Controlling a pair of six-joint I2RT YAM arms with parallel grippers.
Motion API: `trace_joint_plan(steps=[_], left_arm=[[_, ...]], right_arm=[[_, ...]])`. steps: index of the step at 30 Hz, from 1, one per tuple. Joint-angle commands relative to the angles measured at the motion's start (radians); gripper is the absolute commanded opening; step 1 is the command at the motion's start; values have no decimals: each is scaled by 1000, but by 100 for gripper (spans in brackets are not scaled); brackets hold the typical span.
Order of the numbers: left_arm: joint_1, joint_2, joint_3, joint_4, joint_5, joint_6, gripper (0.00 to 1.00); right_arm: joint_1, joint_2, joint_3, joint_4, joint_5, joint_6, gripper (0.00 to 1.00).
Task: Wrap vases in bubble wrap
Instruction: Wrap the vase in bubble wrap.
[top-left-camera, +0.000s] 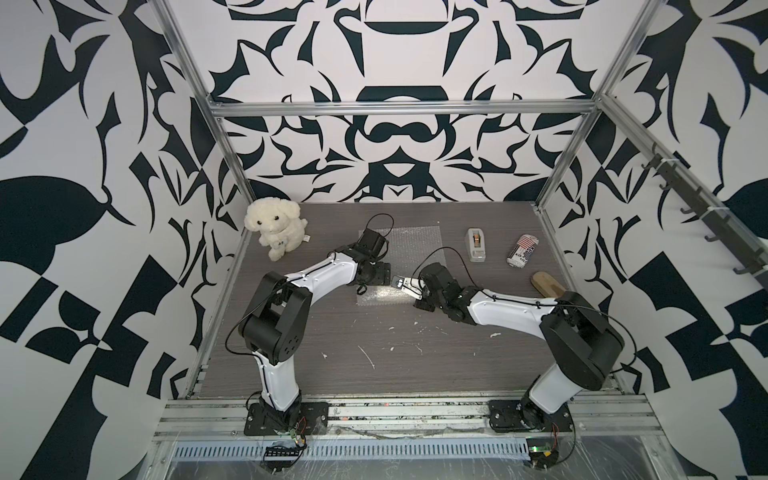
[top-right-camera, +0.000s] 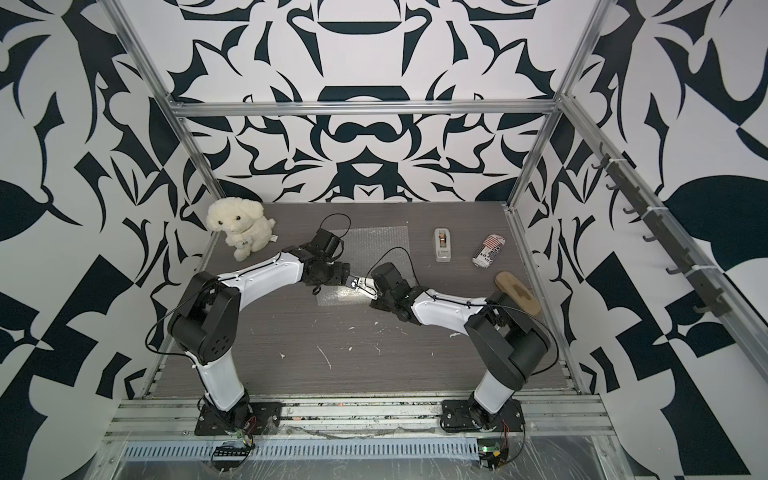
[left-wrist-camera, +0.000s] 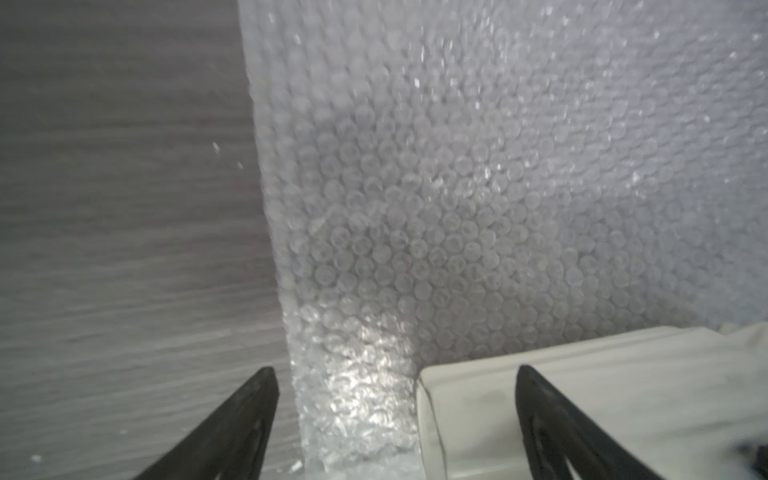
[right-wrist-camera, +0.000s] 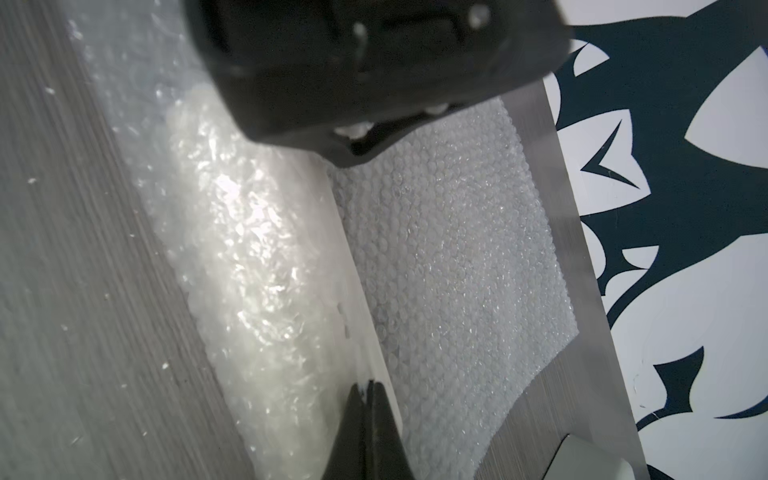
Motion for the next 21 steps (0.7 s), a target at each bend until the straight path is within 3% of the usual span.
trace_joint_plan(steps=[1, 7, 11, 16, 21], left_arm=[[14, -89, 44, -21, -129, 133, 96], [39, -385, -160, 252, -239, 384, 99], [44, -572, -326, 381, -101, 576, 96], [26, -659, -492, 467, 52, 758, 91], [-82, -632, -620, 544, 39, 1003, 91]], right_arm=[[4, 25, 24, -39, -61, -21, 0], [-10, 60, 63, -69, -106, -27, 0], [-41, 80, 95, -108, -143, -7, 0], [-66, 113, 136, -150, -182, 12, 0], [-74, 148, 155, -160, -195, 14, 0]])
